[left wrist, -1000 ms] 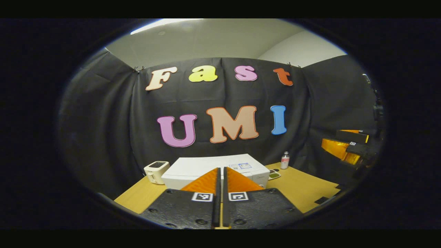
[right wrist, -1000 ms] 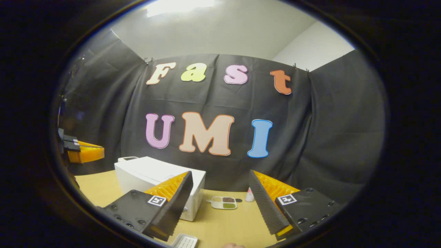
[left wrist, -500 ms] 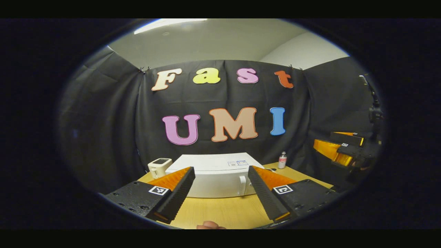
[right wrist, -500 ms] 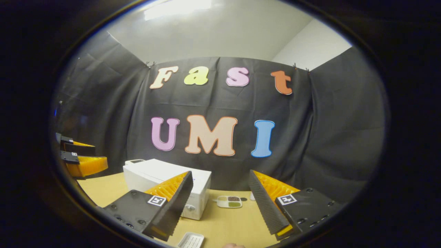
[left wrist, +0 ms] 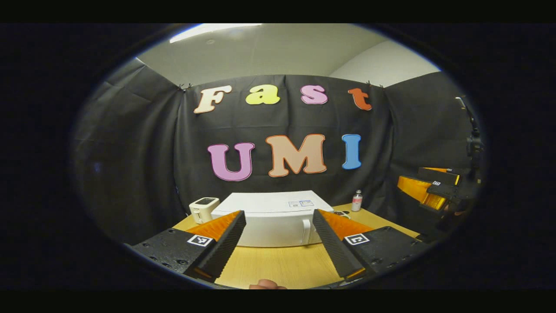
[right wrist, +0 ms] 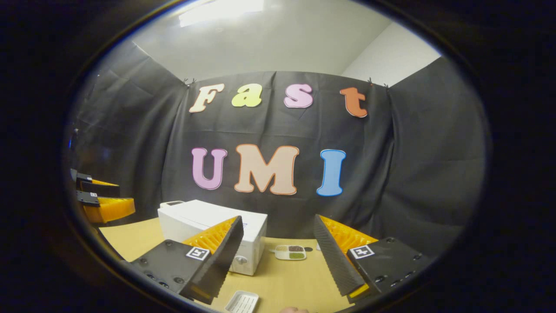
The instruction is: Open the microwave oven with the left hand, put the food in, and close the microwave oven.
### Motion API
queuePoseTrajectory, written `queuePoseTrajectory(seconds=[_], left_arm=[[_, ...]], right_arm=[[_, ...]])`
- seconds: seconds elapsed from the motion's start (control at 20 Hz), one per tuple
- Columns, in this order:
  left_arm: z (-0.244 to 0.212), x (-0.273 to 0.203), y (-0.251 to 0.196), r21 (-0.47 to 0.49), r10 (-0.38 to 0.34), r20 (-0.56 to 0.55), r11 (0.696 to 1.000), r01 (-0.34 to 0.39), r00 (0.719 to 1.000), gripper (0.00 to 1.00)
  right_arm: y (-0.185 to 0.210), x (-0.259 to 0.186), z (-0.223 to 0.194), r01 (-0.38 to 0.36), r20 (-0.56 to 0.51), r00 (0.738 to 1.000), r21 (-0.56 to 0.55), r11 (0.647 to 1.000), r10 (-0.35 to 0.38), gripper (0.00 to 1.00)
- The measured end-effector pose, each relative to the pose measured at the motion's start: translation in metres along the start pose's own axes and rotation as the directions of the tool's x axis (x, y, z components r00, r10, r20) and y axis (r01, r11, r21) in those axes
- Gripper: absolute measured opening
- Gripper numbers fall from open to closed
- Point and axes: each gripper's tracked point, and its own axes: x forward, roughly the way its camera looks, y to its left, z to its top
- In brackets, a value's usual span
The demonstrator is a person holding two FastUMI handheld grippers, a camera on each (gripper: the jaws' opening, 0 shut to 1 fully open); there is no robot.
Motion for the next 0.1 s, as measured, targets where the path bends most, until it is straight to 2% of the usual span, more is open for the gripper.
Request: queuePoseTrajectory(seconds=[0.1], left_arm=[[0.0008, 0.0013, -0.0015, -0.002, -0.002, -0.002, 1.0, 0.002, 1.0, 0.95]], right_arm=[[-0.0015, 0.0007, 0.0008, 0.003, 0.003, 1.0, 0.0, 1.0, -0.003, 0.97]])
